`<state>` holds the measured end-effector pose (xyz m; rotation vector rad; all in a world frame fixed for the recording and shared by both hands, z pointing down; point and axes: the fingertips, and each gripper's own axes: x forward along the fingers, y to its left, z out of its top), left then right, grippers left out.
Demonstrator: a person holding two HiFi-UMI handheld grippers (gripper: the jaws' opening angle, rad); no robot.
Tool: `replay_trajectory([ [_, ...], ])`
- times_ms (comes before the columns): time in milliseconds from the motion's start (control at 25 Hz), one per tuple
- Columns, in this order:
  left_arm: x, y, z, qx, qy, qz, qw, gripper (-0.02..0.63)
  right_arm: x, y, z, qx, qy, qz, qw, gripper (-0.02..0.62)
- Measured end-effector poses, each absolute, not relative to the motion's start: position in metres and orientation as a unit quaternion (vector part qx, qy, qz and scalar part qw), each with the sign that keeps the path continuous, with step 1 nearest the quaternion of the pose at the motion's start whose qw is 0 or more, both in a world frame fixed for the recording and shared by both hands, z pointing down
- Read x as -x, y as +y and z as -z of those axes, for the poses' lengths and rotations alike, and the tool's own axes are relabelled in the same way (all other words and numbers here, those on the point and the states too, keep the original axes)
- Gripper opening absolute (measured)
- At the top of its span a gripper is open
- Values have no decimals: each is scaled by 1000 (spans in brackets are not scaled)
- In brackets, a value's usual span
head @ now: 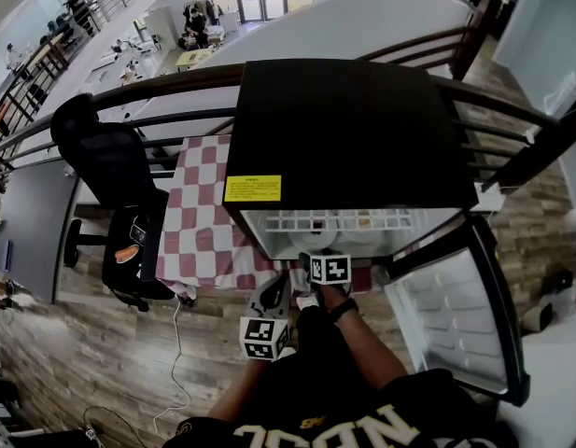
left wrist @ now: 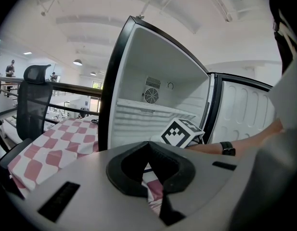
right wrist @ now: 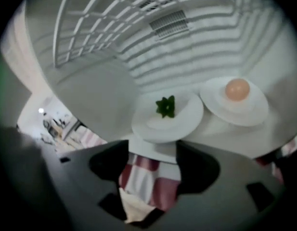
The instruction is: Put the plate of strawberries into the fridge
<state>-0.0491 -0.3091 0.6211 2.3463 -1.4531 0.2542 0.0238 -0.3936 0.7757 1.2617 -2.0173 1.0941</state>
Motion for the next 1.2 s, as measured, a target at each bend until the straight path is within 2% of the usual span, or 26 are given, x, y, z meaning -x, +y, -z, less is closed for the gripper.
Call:
replay_trajectory([
  [80,49,-307,-621,-833,-514,-90,185,17,-25,-388,-776,-462,-760,-344,301,299],
  [240,49,-304,-620,-833,-514,-86,185,17,-27,-377,-768,-458,-780,-288,314,299],
  [680,51,-293,-604,-839,-513,-72,168,17,-53,-356,-664,-524,-800,-161,246,290],
  [800,52,-292,-597,-840,-513,-66,163,17,-51,-344,-621,-539,-805,-120,218,241],
  [960,53,-289,-574,-847,-510,-47,143,17,-48,-324,-575,-553,-812,-95,160,111],
  [1200,50,-277,-534,-861,-497,-21,103,17,-36,-286,-512,-561,-821,-49,93,41],
])
